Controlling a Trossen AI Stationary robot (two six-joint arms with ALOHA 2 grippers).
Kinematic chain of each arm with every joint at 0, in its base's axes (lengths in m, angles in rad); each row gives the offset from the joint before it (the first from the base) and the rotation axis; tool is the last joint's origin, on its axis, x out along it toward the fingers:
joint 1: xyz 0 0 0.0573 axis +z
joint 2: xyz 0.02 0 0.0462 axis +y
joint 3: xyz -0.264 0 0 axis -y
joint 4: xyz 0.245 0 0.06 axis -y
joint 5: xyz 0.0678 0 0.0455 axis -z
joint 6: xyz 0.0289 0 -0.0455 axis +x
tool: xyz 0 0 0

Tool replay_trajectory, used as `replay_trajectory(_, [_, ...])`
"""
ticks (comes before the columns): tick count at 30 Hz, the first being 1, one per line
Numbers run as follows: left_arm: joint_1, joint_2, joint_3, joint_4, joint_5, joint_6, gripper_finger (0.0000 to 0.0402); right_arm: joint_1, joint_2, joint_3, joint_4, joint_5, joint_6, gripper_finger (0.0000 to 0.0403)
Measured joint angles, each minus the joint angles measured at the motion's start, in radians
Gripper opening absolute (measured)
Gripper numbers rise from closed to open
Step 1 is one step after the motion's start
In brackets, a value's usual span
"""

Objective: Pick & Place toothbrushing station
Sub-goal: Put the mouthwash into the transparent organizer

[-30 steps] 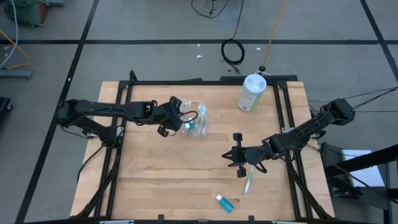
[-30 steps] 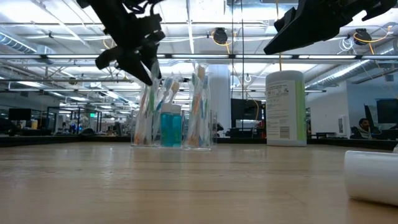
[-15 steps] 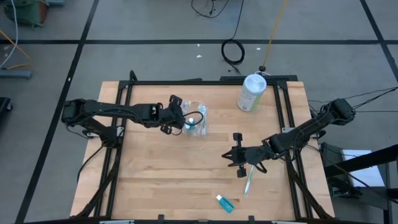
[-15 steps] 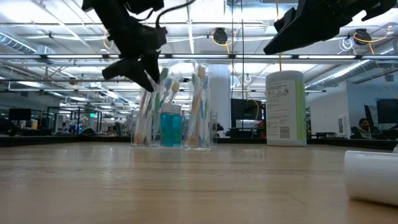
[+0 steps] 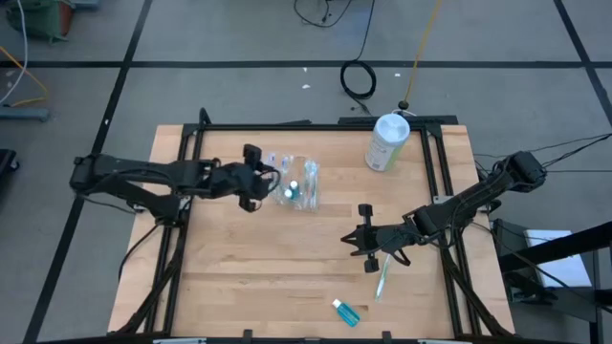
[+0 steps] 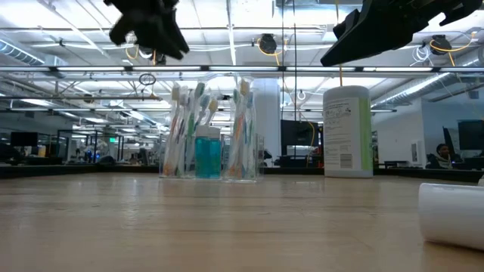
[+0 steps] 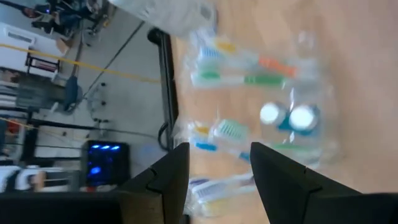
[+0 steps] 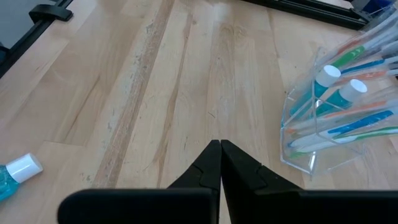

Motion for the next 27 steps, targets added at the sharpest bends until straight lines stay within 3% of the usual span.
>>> replay_trajectory(4, [-0.04,-0.061,0.0,0.001,0.068,-0.143,0.0177,-0.005,-0.002,0.0,0.007,0.0,-0.003,0.0])
replay_trajectory(10, [-0.091,-0.096,0.001,0.001,0.318,-0.358,0.0177,-0.028,-0.002,0.0,0.065,0.0,-0.07,0.0])
replay_trajectory(13, [-0.115,-0.095,0.001,0.0,0.39,-0.439,0.0177,-0.042,-0.002,0.0,0.077,0.0,-0.073,0.0])
replay_trajectory(20, [-0.166,-0.006,0.0,0.002,0.386,-0.469,0.0177,-0.067,-0.002,0.0,0.102,0.0,-0.072,0.0])
replay_trajectory(27, [-0.218,0.062,0.001,0.029,0.386,-0.453,0.0177,-0.108,0.0,0.001,0.35,-0.018,-0.139,0.0017])
